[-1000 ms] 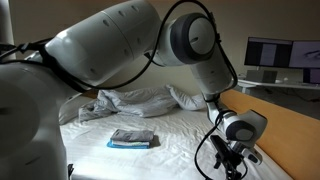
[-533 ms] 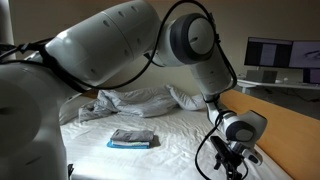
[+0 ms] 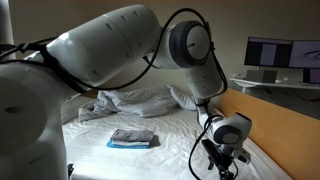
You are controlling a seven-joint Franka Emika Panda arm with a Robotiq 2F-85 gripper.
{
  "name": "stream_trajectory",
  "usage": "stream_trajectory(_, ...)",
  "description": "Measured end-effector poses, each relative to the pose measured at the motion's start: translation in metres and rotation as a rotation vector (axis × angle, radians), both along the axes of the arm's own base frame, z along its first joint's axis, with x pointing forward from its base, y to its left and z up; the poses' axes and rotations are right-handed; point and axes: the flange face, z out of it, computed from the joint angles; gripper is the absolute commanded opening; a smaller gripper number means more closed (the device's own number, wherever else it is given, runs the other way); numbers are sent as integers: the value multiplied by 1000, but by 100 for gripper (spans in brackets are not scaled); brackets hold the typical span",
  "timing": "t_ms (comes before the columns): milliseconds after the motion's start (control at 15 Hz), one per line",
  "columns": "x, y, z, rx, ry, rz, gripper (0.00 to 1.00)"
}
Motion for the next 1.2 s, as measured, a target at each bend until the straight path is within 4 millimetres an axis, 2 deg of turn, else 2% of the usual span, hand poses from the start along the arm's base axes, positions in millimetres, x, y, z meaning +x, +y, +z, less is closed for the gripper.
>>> stream_trajectory(333,18,59,-10,-28,-99,139,100)
stream_trajectory(600,24,100,-12,-28,-191,235,100)
stream_trajectory(933,18,161,-5,11,-312,342,100)
stream_trajectory(1200,3,211,15,117,-387,438,100)
